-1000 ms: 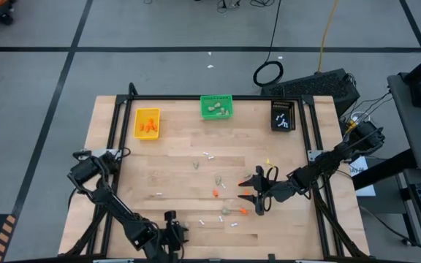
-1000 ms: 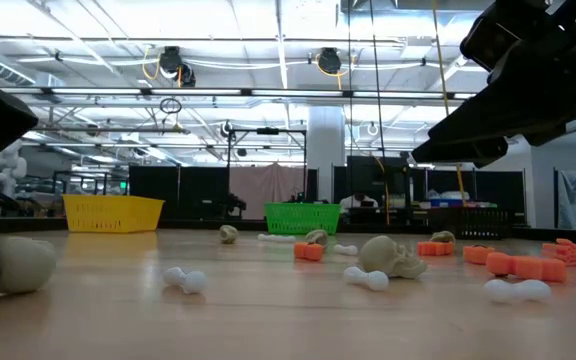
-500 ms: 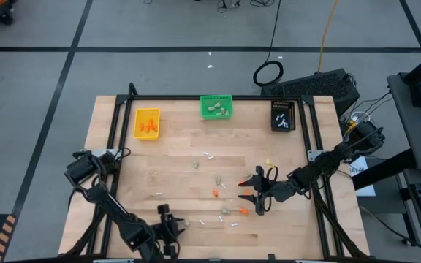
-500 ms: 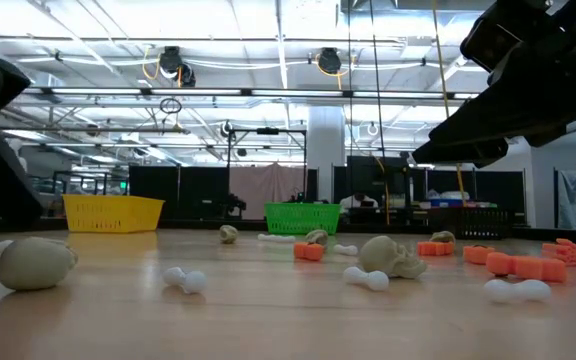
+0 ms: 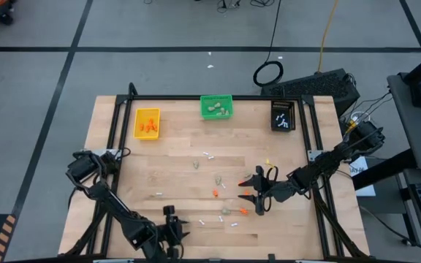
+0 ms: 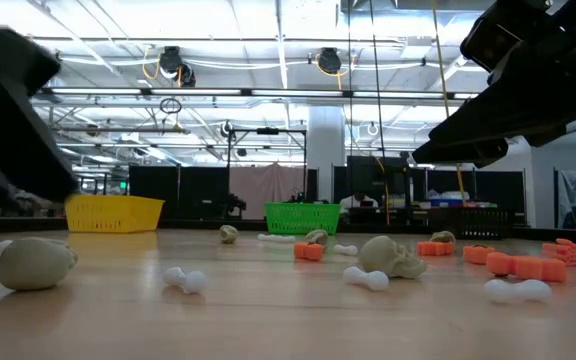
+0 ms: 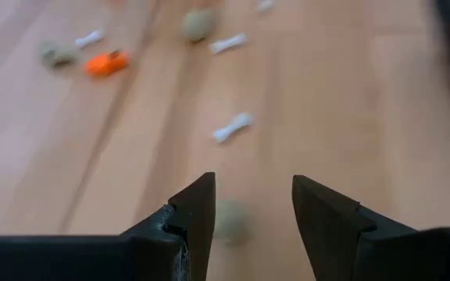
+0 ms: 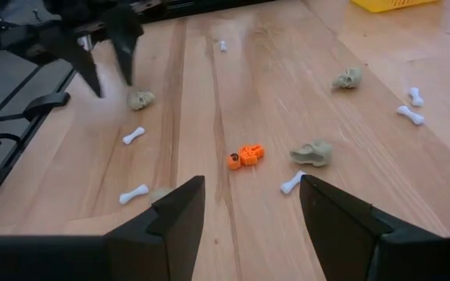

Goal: Sort Halloween decoration
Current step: Put the gray skull toy into the green bin

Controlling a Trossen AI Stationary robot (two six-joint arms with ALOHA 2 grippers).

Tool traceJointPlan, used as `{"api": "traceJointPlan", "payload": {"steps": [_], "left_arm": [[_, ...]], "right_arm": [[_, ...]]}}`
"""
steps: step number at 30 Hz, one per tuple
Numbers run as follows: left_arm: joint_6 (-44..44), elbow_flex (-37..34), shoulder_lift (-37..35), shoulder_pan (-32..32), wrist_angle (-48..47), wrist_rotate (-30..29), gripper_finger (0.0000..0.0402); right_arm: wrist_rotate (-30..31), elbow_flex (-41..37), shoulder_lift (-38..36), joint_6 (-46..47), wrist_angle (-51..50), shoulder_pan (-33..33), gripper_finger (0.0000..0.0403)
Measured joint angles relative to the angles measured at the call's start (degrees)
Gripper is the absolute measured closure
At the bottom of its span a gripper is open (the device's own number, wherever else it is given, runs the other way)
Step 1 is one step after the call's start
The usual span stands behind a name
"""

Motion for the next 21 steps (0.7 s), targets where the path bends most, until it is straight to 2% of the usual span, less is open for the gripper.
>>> {"api": "traceJointPlan", "payload": {"steps": [6, 10, 15, 21], "left_arm": [[-10.4, -0.3, 0.0, 1.3, -4.7, -2.8, 0.0234], [-12.3, -0.3, 0.0, 0.6, -1.8, -5.5, 0.0234], [-16.6, -0.3, 0.5, -1.0, 0.7, -5.8, 0.0232], [-18.3, -0.3, 5.1, -1.7, 1.6, -10.2, 0.0197]], "right_arm": [[0.0, 0.0, 0.0, -0.1, 0.0, 0.0, 0.0206], [0.0, 0.0, 0.0, -0.1, 0.0, 0.0, 0.0206], [-1.0, 0.0, 0.0, 0.0, 0.0, 0.0, 0.0206], [-1.5, 0.0, 0.0, 0.0, 0.0, 0.0, 0.0206]]}}
